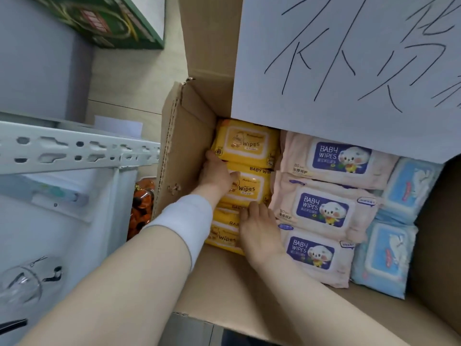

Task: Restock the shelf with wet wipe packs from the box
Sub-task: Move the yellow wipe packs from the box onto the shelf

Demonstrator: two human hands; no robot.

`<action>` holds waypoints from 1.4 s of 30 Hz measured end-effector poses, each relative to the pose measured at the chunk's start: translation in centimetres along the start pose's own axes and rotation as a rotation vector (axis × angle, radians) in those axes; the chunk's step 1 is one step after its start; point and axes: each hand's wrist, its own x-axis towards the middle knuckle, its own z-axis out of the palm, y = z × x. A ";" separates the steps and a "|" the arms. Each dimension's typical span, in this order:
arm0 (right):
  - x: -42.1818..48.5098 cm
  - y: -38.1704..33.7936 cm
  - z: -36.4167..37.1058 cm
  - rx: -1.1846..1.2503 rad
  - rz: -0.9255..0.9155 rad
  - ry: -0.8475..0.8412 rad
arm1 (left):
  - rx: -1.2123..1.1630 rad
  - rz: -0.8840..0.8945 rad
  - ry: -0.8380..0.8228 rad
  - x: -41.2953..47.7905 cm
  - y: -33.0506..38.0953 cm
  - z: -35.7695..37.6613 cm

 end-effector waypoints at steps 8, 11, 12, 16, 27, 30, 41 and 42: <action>-0.6 0.5 -1.6 0.162 0.026 -0.259 | -0.022 0.015 -0.140 -1.0 0.3 -1.7; -1.8 0.7 -2.6 0.331 0.077 -0.209 | 0.004 0.038 -0.138 -2.3 0.1 -1.9; -2.4 0.8 -3.0 0.409 0.109 -0.200 | 0.023 0.048 -0.135 -2.9 0.2 -2.0; -5.6 1.7 -4.5 0.738 0.273 -0.067 | -0.028 0.089 -0.094 -5.7 0.6 -3.3; -18.9 5.9 -16.1 1.420 0.496 0.035 | -0.556 0.246 0.271 -23.7 0.0 -13.9; -22.7 5.4 -19.7 1.603 0.386 -0.008 | -0.849 0.245 0.361 -31.3 -1.3 -16.2; -36.8 0.1 -26.9 1.705 -0.069 -0.284 | -1.202 0.379 0.808 -57.5 -10.5 -18.8; -37.8 -1.0 -27.7 1.654 -0.127 -0.301 | -1.214 0.387 0.832 -59.7 -11.6 -19.4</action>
